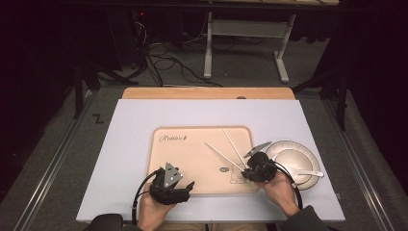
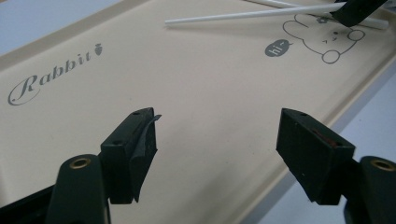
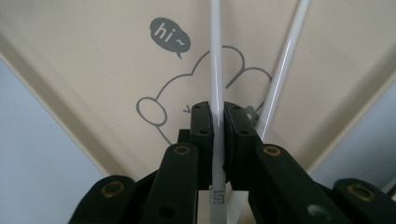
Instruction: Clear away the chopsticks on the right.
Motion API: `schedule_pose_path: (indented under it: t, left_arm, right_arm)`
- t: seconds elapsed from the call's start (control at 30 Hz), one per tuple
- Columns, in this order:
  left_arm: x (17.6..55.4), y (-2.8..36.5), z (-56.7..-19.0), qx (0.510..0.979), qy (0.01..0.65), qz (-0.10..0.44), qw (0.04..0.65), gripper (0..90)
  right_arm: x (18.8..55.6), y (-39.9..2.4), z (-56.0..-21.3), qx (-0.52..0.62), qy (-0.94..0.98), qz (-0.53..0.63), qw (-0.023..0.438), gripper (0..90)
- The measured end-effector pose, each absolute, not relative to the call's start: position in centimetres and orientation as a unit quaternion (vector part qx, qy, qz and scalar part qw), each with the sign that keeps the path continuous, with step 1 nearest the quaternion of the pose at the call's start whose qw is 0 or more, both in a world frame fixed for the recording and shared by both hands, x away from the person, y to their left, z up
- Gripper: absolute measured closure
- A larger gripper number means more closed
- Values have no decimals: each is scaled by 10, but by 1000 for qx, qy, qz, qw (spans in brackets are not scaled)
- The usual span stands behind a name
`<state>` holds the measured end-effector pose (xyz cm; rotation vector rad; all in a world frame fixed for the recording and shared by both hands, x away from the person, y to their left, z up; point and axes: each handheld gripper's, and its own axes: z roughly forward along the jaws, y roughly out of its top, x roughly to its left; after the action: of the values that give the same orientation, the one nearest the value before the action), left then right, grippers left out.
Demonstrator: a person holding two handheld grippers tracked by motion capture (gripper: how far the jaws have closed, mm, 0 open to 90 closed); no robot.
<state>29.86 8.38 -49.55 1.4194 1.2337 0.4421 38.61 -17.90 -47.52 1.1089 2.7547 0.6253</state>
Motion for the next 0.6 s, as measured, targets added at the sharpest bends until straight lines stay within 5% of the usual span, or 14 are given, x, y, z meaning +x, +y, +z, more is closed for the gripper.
schedule_pose_path:
  t: [0.6]
  left_arm:
    - [293, 90, -495, 597, 535, 198, 564, 292]
  right_arm:
    - [392, -167, -482, 352, 914, 197, 50, 825]
